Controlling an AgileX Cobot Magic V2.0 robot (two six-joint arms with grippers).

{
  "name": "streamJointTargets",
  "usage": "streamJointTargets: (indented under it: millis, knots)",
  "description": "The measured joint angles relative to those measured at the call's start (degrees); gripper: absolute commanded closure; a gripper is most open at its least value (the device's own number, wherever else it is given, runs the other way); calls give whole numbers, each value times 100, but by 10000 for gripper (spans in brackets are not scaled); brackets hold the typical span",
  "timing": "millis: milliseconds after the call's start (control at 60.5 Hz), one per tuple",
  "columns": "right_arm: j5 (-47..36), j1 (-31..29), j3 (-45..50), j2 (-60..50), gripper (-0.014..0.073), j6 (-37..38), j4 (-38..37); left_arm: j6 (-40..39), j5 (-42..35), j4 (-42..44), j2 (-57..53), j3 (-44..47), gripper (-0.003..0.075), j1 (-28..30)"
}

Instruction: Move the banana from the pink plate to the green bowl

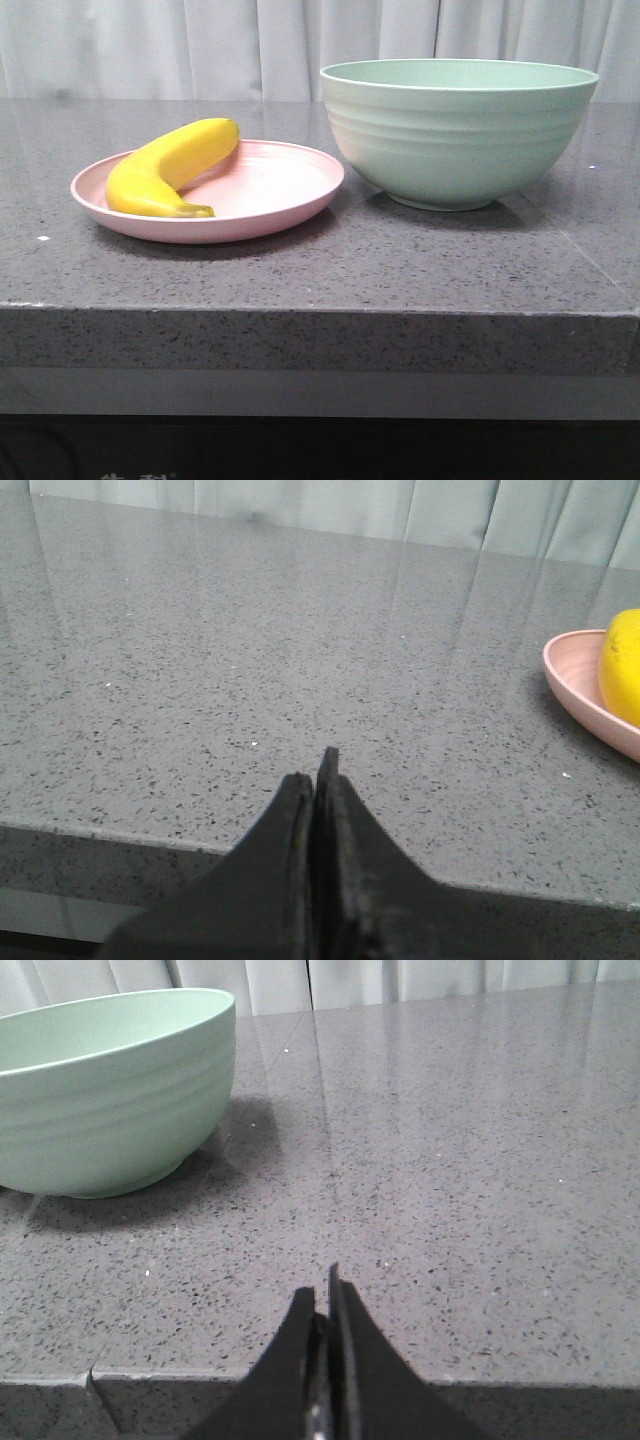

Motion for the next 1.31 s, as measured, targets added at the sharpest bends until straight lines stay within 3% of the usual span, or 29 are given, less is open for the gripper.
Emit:
streamJointTargets:
  millis: [1306]
  knots:
    - [-28,0,0,0,652,0,0,0,-123,-32,0,0,738,0]
